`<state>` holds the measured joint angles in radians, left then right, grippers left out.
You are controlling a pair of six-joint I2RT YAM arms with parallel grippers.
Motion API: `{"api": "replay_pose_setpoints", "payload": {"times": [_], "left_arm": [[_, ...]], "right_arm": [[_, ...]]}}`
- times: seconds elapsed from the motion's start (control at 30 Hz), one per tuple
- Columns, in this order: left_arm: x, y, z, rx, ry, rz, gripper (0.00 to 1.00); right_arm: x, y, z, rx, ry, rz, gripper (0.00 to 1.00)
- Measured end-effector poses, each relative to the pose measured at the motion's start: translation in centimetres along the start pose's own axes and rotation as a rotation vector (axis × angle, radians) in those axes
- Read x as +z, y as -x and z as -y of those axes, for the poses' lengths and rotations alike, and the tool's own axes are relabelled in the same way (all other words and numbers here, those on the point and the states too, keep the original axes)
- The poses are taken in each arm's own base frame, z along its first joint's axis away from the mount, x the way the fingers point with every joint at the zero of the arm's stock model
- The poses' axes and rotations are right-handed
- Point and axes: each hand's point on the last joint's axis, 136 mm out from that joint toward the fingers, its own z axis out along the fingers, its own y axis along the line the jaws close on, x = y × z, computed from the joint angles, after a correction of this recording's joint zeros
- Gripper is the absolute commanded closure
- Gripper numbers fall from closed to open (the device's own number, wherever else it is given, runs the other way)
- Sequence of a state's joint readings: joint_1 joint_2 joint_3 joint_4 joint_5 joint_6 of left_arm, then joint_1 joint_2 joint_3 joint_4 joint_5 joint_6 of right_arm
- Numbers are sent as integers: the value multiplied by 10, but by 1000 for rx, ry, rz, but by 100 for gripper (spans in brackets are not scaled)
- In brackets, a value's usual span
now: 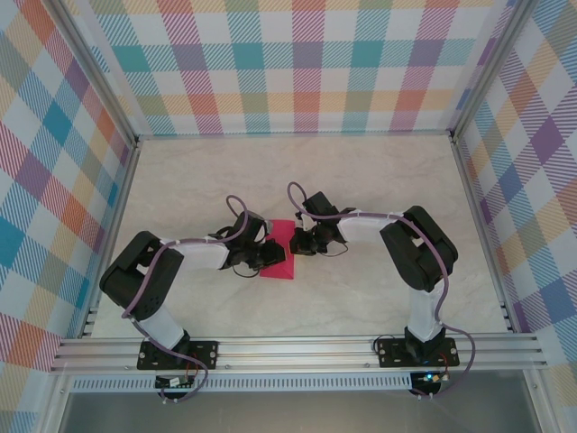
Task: Fold a paper plane with a square sheet of paper (pick it up from the middle)
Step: Fold the triangle a second time at the center of the table.
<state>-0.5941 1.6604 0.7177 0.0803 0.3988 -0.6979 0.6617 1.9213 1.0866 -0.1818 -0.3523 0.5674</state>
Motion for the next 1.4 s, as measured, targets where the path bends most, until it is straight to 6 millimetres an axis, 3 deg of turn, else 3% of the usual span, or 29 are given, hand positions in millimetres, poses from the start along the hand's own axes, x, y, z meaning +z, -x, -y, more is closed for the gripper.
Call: {"api": "replay_pose_setpoints", "payload": {"times": [0.27, 0.57, 0.8, 1.03, 1.4], "left_arm": [[3, -1, -4, 1, 13, -7, 88], [3, -1, -5, 0, 21, -4, 90], [3, 0, -6, 0, 38, -2, 92], [4, 0, -6, 0, 45, 2, 92], [4, 0, -6, -12, 48, 7, 92]], "right_arm": [[-11, 0, 3, 1, -40, 28, 76], [-43, -7, -11, -7, -9, 78, 85], [-32, -40, -21, -9, 50, -32, 87], [-20, -55, -34, -20, 100, -91, 88], [2, -67, -18, 13, 69, -153, 88]]}}
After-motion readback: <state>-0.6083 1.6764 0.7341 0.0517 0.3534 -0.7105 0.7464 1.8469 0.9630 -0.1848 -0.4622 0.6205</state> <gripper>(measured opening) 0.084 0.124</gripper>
